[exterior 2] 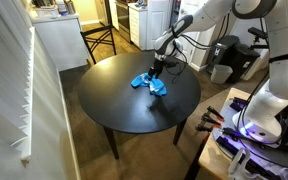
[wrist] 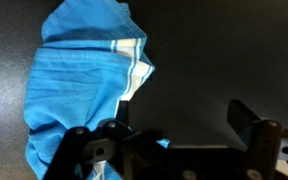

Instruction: Wipe the table using the blue rug

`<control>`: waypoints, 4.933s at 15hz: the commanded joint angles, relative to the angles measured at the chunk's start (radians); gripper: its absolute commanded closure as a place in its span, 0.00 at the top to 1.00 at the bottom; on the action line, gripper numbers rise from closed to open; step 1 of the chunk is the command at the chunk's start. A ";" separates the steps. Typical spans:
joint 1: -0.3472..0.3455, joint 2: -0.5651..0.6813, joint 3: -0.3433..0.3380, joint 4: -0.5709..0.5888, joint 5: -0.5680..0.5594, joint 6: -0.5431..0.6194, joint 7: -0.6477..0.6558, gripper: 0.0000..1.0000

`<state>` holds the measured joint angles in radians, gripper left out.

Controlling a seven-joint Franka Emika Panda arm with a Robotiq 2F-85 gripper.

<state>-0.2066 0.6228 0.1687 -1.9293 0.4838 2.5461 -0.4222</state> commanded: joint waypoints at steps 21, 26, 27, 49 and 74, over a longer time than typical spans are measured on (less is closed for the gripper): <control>0.260 0.435 -0.351 0.519 -0.380 0.040 0.691 1.00; 0.260 0.493 -0.356 0.607 -0.432 -0.057 0.702 0.61; 0.259 0.502 -0.353 0.622 -0.438 -0.072 0.700 0.53; 0.429 0.548 -0.238 0.766 -0.565 -0.289 0.626 0.06; 0.037 0.574 -0.315 0.785 -0.337 -0.271 0.754 0.06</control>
<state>-0.2582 1.1630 -0.1337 -1.1790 0.1938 2.2982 0.2868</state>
